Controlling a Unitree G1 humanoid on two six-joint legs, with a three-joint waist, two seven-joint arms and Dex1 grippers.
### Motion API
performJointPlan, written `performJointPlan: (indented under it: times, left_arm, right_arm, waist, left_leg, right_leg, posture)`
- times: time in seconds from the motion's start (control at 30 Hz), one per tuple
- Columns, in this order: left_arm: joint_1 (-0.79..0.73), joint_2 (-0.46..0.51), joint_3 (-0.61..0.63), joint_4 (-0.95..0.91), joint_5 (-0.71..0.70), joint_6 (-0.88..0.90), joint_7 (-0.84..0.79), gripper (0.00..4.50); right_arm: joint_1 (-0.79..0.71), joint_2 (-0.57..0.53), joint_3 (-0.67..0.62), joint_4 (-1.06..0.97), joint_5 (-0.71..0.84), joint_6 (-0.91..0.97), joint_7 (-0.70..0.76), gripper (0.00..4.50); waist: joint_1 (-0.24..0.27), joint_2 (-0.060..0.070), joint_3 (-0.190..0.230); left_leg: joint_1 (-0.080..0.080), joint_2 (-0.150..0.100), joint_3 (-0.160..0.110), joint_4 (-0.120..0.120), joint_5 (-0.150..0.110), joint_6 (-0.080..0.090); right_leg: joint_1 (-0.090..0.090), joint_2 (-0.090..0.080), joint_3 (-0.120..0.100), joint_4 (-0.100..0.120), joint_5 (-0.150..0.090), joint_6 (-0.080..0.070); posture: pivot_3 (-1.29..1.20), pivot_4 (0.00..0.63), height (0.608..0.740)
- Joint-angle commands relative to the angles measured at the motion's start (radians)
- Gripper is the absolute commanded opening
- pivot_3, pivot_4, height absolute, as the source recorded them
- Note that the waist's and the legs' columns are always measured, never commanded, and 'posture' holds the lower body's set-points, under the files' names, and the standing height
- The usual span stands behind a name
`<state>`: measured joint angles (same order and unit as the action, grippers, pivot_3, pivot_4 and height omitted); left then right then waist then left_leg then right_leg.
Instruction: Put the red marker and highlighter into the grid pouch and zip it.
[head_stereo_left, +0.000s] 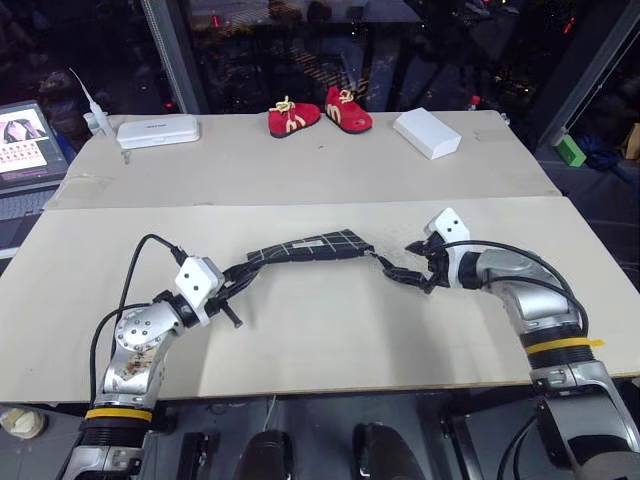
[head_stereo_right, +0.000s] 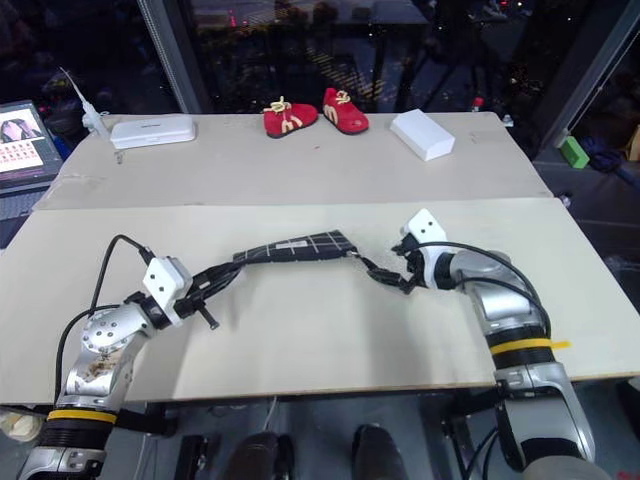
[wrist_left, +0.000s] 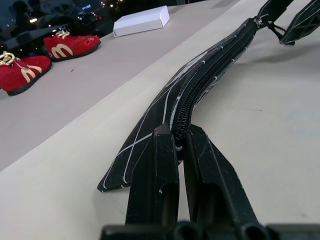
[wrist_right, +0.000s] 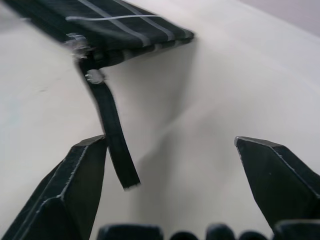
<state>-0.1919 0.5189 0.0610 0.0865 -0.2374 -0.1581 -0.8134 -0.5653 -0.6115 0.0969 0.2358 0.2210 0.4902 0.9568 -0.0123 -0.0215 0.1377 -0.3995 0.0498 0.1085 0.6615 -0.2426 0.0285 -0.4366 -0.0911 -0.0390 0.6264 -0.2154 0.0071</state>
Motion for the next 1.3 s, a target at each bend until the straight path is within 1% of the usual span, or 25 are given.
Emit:
performJointPlan:
  times: [0.03,0.17,0.23,0.33,0.47,0.53,0.63,0.7,0.73,0.8,0.83,0.9,0.93,0.97,1.03,1.1,1.17,1.27,1.3]
  left_arm:
    - [-0.006,0.012,-0.037,-0.016,0.023,-0.067,-0.047,0.00]
    - [-0.044,0.005,-0.086,0.026,0.040,-0.108,-0.100,0.00]
    - [-0.081,-0.008,-0.117,0.052,0.041,-0.134,-0.137,0.00]
    - [-0.111,-0.015,-0.142,0.080,0.040,-0.159,-0.172,0.00]
    - [-0.150,-0.014,-0.165,0.152,0.051,-0.214,-0.214,0.00]
    - [-0.172,-0.002,-0.172,0.222,0.083,-0.275,-0.222,0.00]
    - [-0.210,0.023,-0.185,0.361,0.191,-0.413,-0.171,0.00]
    - [-0.226,0.019,-0.170,0.398,0.171,-0.400,-0.170,0.83]
    - [-0.230,0.017,-0.165,0.401,0.158,-0.386,-0.169,1.13]
    - [-0.225,0.007,-0.153,0.370,0.106,-0.326,-0.180,1.86]
    - [-0.216,0.002,-0.145,0.333,0.072,-0.275,-0.184,2.26]
    - [-0.194,-0.004,-0.129,0.244,0.011,-0.160,-0.176,2.92]
    - [-0.173,0.001,-0.120,0.164,-0.056,-0.066,-0.191,3.29]
    - [-0.155,0.009,-0.113,0.097,-0.110,0.009,-0.206,3.55]
    - [-0.120,0.039,-0.085,-0.008,-0.184,0.147,-0.207,3.55]
    - [-0.092,0.076,-0.045,-0.054,-0.237,0.279,-0.189,3.55]
    - [-0.056,0.108,0.009,-0.048,-0.244,0.355,-0.139,3.55]
    - [-0.005,0.150,0.062,-0.029,-0.209,0.417,-0.073,3.55]
    - [0.034,0.161,0.098,-0.036,-0.187,0.412,-0.032,3.55]
  right_arm:
    - [0.050,-0.071,-0.093,-0.057,0.059,-0.022,0.064,4.30]
    - [0.131,-0.149,-0.183,-0.123,0.131,-0.015,0.128,4.30]
    - [0.179,-0.173,-0.228,-0.148,0.146,-0.017,0.121,4.30]
    - [0.225,-0.180,-0.260,-0.189,0.169,-0.003,0.113,4.30]
    - [0.283,-0.169,-0.295,-0.253,0.193,0.015,0.065,4.30]
    - [0.298,-0.165,-0.302,-0.273,0.203,0.026,0.047,4.30]
    - [0.306,-0.170,-0.294,-0.274,0.189,0.023,0.022,4.30]
    - [0.303,-0.173,-0.295,-0.267,0.189,0.021,0.016,4.36]
    - [0.301,-0.175,-0.295,-0.264,0.190,0.020,0.014,4.36]
    - [0.296,-0.177,-0.295,-0.257,0.192,0.019,0.012,4.36]
    - [0.293,-0.178,-0.295,-0.251,0.191,0.016,0.013,4.36]
    - [0.288,-0.178,-0.293,-0.241,0.190,0.011,0.015,4.36]
    - [0.283,-0.178,-0.292,-0.232,0.189,0.008,0.017,4.36]
    - [0.279,-0.178,-0.292,-0.224,0.189,0.004,0.018,4.36]
    - [0.270,-0.178,-0.296,-0.205,0.190,-0.002,0.022,4.36]
    - [0.262,-0.176,-0.299,-0.186,0.187,-0.012,0.019,4.36]
    - [0.259,-0.171,-0.305,-0.159,0.180,-0.043,0.018,4.36]
    - [0.259,-0.166,-0.308,-0.125,0.170,-0.072,0.007,4.36]
    - [0.262,-0.165,-0.311,-0.109,0.168,-0.082,0.002,4.36]
  waist:
    - [0.005,0.000,0.000]
    - [0.015,0.000,0.000]
    - [0.020,0.000,0.000]
    - [0.021,0.000,0.000]
    - [0.015,0.000,0.000]
    - [0.015,0.000,0.000]
    - [0.016,0.000,0.000]
    - [0.017,0.000,0.000]
    - [0.017,0.000,0.000]
    - [0.018,0.000,0.000]
    - [0.018,0.000,0.000]
    - [0.019,0.000,0.000]
    - [0.019,0.000,0.000]
    - [0.019,0.000,0.000]
    - [0.014,0.000,0.000]
    - [0.010,0.000,0.000]
    - [0.004,0.000,0.000]
    - [-0.002,0.000,0.000]
    - [-0.003,0.000,0.000]
  left_leg:
    - [0.000,0.000,0.000,0.000,0.000,0.000]
    - [0.000,-0.001,0.001,0.000,0.000,0.000]
    - [0.001,-0.001,0.000,0.000,0.000,0.000]
    - [0.002,-0.001,0.000,0.000,0.000,0.000]
    - [0.002,-0.001,0.000,0.000,0.000,0.000]
    - [0.002,-0.001,0.000,0.000,0.000,0.000]
    - [0.004,-0.001,0.000,0.001,0.000,0.000]
    - [0.006,-0.001,0.000,0.001,0.000,0.001]
    - [0.006,-0.001,0.000,0.001,-0.001,0.001]
    - [0.005,-0.001,0.000,0.001,-0.001,0.001]
    - [0.005,-0.001,0.000,0.001,-0.001,0.001]
    - [0.005,-0.001,0.000,0.001,-0.001,0.001]
    - [0.005,-0.001,-0.001,0.001,-0.001,0.001]
    - [0.005,-0.001,-0.001,0.001,-0.001,0.001]
    - [0.005,-0.001,-0.001,0.001,-0.001,0.001]
    - [0.007,-0.001,-0.001,0.001,-0.001,0.001]
    - [0.010,0.000,-0.002,0.000,-0.001,0.001]
    - [0.012,0.000,-0.003,0.000,-0.001,0.001]
    - [0.012,0.000,-0.004,0.000,-0.001,0.001]
  right_leg:
    - [0.000,0.000,0.000,0.000,0.000,0.000]
    - [0.001,-0.001,0.000,-0.001,0.000,0.000]
    - [0.001,0.000,0.000,-0.001,0.000,0.000]
    - [0.003,0.000,0.000,-0.001,0.000,0.000]
    - [0.003,0.000,0.001,-0.001,0.000,0.000]
    - [0.003,0.000,0.001,-0.001,0.000,0.000]
    - [0.005,0.000,0.000,-0.001,0.000,0.001]
    - [0.007,0.000,0.000,-0.002,0.000,0.001]
    - [0.007,0.000,0.000,-0.002,0.000,0.001]
    - [0.007,0.000,0.000,-0.002,0.000,0.001]
    - [0.007,0.000,0.000,-0.002,0.000,0.001]
    - [0.007,0.000,0.000,-0.002,0.000,0.001]
    - [0.007,0.000,0.000,-0.002,0.000,0.001]
    - [0.007,0.000,0.000,-0.002,0.000,0.001]
    - [0.008,0.000,0.000,-0.002,0.000,0.001]
    - [0.008,0.000,0.000,-0.002,-0.001,0.002]
    - [0.011,0.000,0.001,-0.001,-0.001,0.002]
    - [0.013,0.000,0.001,-0.001,-0.004,0.007]
    - [0.013,0.000,0.001,-0.001,-0.004,0.007]
  posture:
    - [0.00,0.150,0.740]
    - [0.00,0.150,0.740]
    - [0.00,0.150,0.740]
    - [0.00,0.150,0.740]
    - [0.00,0.150,0.740]
    - [0.00,0.150,0.740]
    - [0.00,0.150,0.740]
    - [0.00,0.150,0.740]
    - [0.00,0.150,0.740]
    - [0.00,0.150,0.740]
    - [0.00,0.150,0.740]
    - [0.00,0.150,0.740]
    - [0.00,0.150,0.740]
    - [0.00,0.150,0.740]
    - [0.00,0.150,0.740]
    - [0.00,0.150,0.740]
    - [0.00,0.150,0.740]
    - [0.00,0.150,0.740]
    - [0.00,0.150,0.740]
